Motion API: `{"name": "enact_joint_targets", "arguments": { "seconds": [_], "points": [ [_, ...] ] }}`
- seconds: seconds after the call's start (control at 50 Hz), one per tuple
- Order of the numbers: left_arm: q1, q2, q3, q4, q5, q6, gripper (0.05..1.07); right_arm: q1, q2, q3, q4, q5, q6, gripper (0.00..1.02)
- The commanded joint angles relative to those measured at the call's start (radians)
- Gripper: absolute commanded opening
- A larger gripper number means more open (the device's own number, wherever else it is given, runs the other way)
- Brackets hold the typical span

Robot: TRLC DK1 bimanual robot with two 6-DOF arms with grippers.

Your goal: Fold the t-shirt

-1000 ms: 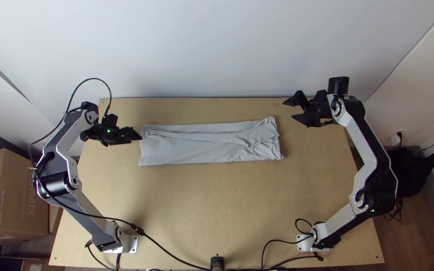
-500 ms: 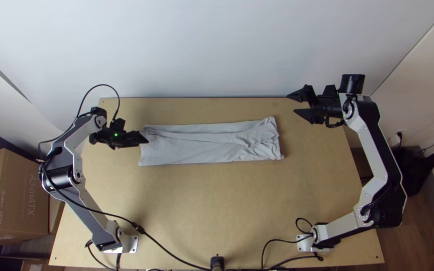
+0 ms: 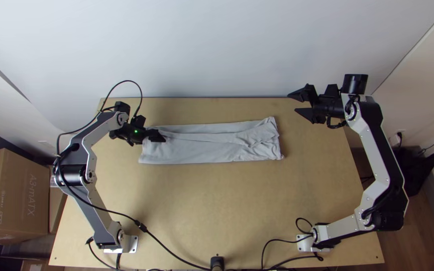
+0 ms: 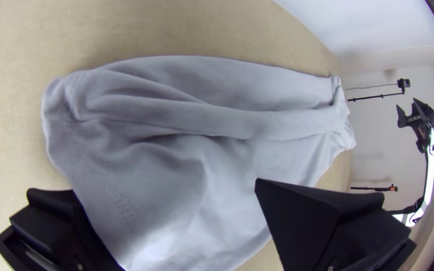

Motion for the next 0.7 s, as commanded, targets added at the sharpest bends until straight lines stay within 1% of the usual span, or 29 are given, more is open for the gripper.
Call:
{"name": "enact_joint_targets", "arguments": {
  "seconds": [0.0,0.04,0.06,0.1,0.2,0.28,0.38,0.52,0.6,0.68],
  "points": [
    [-0.015,0.028,-0.020,0.008,-0.034,-0.077,0.44,0.010,-0.045,-0.034,0.009,-0.013,0.017,0.95],
    [-0.012,0.014,-0.039,0.045,-0.034,-0.100,0.07,0.010,-0.049,-0.041,0.009,-0.013,0.016,0.95],
    [-0.006,0.011,-0.047,0.062,-0.034,-0.117,0.09,0.010,-0.051,-0.044,0.010,-0.013,0.016,0.95],
    [0.008,0.002,-0.059,0.066,-0.034,-0.118,0.08,0.010,-0.055,-0.052,0.010,-0.013,0.016,0.95],
    [0.060,-0.023,-0.089,0.068,-0.035,-0.095,0.08,0.010,-0.065,-0.071,0.010,-0.013,0.014,0.95],
    [0.136,-0.052,-0.104,0.063,-0.040,-0.065,0.08,0.013,-0.074,-0.089,0.010,-0.013,0.014,0.95],
    [0.246,-0.079,-0.096,0.037,-0.048,-0.003,0.08,0.016,-0.080,-0.106,0.010,-0.011,0.014,0.95],
    [0.402,-0.085,-0.026,-0.055,-0.057,0.103,0.08,0.019,-0.081,-0.126,0.013,-0.011,0.009,0.95],
    [0.482,-0.079,0.013,-0.084,-0.084,0.167,0.08,0.022,-0.083,-0.138,0.018,-0.011,0.002,0.95],
    [0.542,-0.073,0.046,-0.112,-0.132,0.208,0.08,0.031,-0.083,-0.146,0.024,-0.011,-0.006,0.95]
  ]
}}
